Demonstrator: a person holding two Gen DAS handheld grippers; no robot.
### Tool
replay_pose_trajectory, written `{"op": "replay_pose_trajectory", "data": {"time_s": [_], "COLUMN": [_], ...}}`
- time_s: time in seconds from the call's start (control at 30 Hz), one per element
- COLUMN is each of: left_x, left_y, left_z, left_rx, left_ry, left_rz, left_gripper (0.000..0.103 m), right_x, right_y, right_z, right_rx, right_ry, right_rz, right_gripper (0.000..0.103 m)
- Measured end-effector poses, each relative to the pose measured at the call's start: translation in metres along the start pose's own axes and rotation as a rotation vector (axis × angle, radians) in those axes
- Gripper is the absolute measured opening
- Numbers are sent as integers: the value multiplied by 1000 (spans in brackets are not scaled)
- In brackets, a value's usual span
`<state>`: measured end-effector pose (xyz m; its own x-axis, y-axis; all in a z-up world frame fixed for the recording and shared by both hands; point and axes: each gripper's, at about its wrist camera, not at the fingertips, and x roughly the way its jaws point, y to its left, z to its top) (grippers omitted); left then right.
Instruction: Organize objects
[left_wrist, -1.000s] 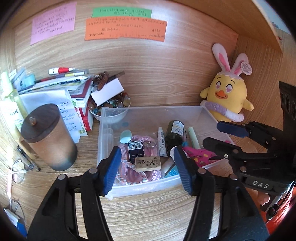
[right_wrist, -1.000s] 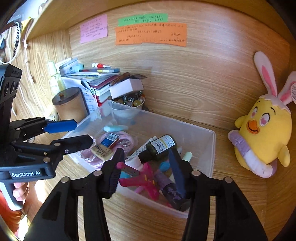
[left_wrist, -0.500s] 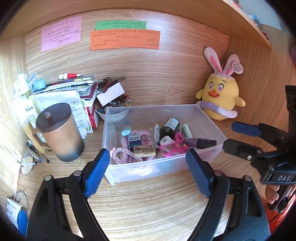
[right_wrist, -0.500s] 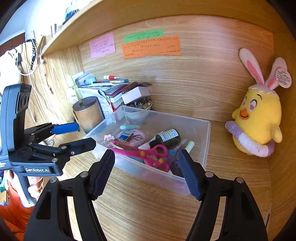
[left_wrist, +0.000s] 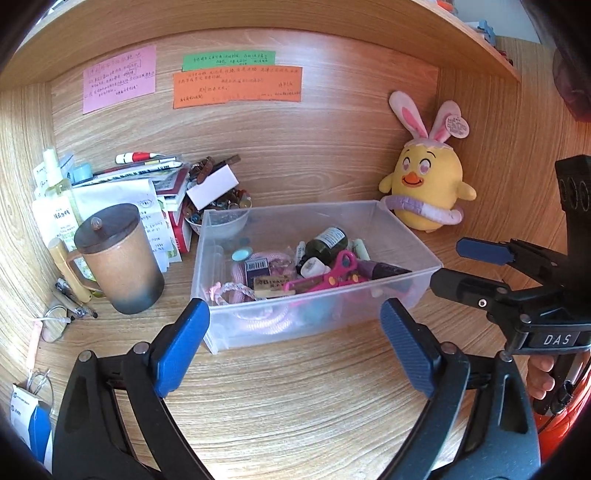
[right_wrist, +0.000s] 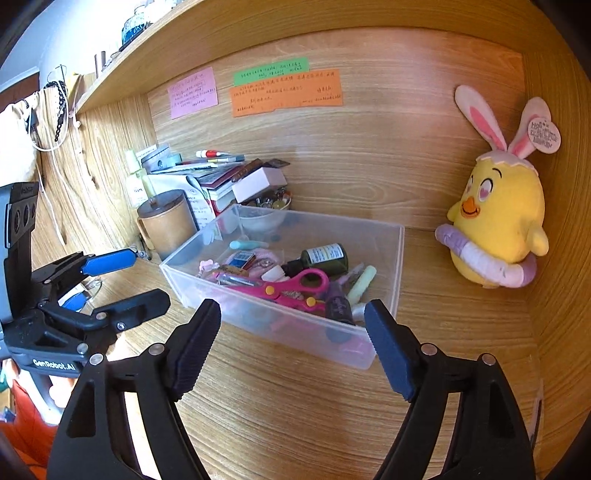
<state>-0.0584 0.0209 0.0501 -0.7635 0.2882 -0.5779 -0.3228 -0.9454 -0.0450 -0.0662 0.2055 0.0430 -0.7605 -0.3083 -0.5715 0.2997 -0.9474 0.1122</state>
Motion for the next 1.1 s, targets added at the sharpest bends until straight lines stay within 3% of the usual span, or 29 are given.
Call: {"op": "replay_pose_trajectory", "data": {"time_s": [1.1], "left_x": [-2], "left_y": [-2], "left_z": [-2], "left_rx": [-27], "left_ry": [-5], "left_rz": [-30], "left_gripper": [95], "right_x": [-1], "right_y": [-2], "right_z": [-3], "right_rx": [17], "right_ry": [6], "right_rz": [6], "right_gripper": [82]}}
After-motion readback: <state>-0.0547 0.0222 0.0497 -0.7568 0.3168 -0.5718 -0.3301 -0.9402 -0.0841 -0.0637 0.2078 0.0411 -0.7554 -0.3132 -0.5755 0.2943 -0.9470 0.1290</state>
